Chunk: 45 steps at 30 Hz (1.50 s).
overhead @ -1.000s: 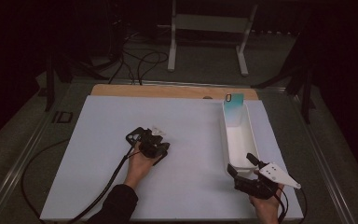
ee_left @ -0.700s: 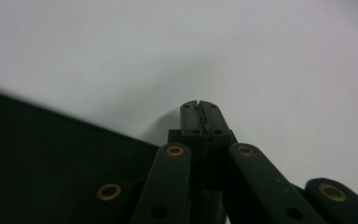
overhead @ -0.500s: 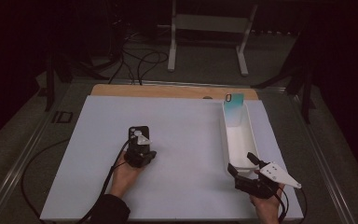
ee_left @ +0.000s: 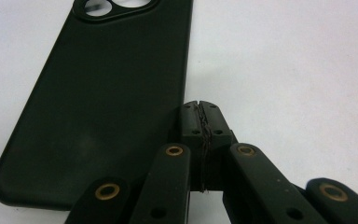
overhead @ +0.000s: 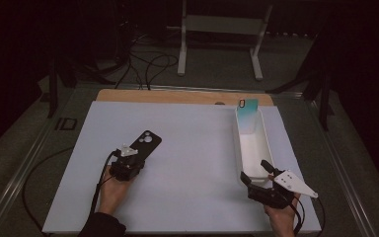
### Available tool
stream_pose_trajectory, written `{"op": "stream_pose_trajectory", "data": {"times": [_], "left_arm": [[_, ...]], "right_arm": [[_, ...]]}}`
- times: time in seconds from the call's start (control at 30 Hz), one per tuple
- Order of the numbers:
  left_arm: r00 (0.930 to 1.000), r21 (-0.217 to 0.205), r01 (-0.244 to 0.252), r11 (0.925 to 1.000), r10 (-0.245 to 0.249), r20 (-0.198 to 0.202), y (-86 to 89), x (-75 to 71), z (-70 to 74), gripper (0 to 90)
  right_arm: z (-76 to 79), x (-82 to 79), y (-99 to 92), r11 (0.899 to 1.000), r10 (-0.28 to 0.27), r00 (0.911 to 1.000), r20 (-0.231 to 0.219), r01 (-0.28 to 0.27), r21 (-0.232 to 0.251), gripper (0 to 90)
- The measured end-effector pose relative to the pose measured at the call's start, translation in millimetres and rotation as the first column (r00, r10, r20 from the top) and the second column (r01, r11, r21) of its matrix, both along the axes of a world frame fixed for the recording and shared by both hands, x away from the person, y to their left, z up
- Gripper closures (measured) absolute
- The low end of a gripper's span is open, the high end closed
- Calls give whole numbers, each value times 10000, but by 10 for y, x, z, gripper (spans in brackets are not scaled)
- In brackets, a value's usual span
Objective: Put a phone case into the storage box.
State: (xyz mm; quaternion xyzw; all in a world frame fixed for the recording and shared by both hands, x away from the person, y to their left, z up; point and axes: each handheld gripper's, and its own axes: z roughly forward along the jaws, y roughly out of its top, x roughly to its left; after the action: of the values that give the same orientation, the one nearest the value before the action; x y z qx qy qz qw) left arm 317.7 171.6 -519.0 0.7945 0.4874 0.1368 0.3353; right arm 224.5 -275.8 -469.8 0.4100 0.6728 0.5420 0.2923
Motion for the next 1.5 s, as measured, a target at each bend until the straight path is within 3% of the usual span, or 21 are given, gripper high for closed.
{"op": "stream_pose_trajectory", "data": {"times": [0.07, 0.17, 0.2, 0.23, 0.27, 0.4, 0.43, 0.47, 0.5, 0.53, 0.57, 0.7, 0.73, 0.83, 1.07, 1.27, 1.4, 1.5], "left_arm": [[9999, -144, -24, 9999, 26, 111, 8, -15, 17, 876], [9974, -687, 41, 9976, 8, 717, 57, -89, 137, 838], [9974, -687, 41, 9976, 8, 717, 57, -89, 137, 803], [9910, -979, 183, 9950, -50, 1336, 112, -172, 245, 761], [9870, -1128, 291, 9932, -108, 1602, 150, -219, 297, 722], [9728, -1647, 168, 9862, 219, 2305, 345, -404, 432, 539], [9728, -1647, 168, 9862, 219, 2305, 345, -404, 432, 454], [9655, -1617, 4, 9868, 417, 2570, 400, -470, 451, 454], [9597, -1497, -85, 9887, 501, 2764, 433, -510, 460, 378], [9501, -1443, -234, 9893, 669, 3047, 482, -573, 468, 250], [9392, -1376, -400, 9897, 843, 3329, 550, -648, 473, 211], [9310, -1164, -377, 9925, 772, 3567, 649, -749, 467, 125], [9313, -1143, -366, 9928, 753, 3565, 675, -769, 463, 49], [9333, -1137, -269, 9931, 657, 3530, 718, -809, 451, 5], [9319, -1027, -364, 9940, 708, 3557, 733, -834, 451, 0], [9322, -1187, -402, 9921, 800, 3530, 747, -821, 481, 0], [9387, -970, -543, 9938, 839, 3345, 741, -773, 527, 0], [9491, -956, -570, 9938, 837, 3037, 744, -715, 561, 0]], "right_arm": [[5, -2, -5, 10000, -35, 10000, 1, 35, 15, 139], [11, -1, -20, 10000, -51, 10000, -42, 51, 77, 137], [11, -1, -20, 10000, -51, 10000, -42, 51, 77, 137], [15, 0, -27, 9999, -61, 10000, -53, 62, 88, 131], [16, 1, -29, 10000, -56, 10000, -53, 56, 72, 129], [24, 2, -20, 10000, -58, 9999, -117, 59, 36, 122], [24, 2, -20, 10000, -58, 9999, -117, 59, 36, 122], [28, 2, -15, 10000, -47, 9999, -133, 48, 11, 112], [34, 6, -5, 10000, 0, 9998, -202, -2, -87, 99], [44, 8, 14, 9995, 144, 9996, -240, -150, -263, 97], [47, 6, 24, 9992, 196, 9996, -186, -203, -358, 94], [51, -6, 60, 9982, 376, 9993, -59, -378, -469, 92], [46, -6, 64, 9979, 425, 9991, -28, -426, -483, 91], [41, -11, 56, 9982, 430, 9991, -48, -431, -418, 92], [35, -33, 15, 9989, 324, 9995, 18, -323, -328, 92], [24, -22, -14, 9992, 365, 9993, -56, -366, -189, 92], [23, -16, -7, 9991, 352, 9994, -64, -354, -242, 92], [17, -15, -4, 9990, 339, 9994, -93, -342, -303, 92]]}}
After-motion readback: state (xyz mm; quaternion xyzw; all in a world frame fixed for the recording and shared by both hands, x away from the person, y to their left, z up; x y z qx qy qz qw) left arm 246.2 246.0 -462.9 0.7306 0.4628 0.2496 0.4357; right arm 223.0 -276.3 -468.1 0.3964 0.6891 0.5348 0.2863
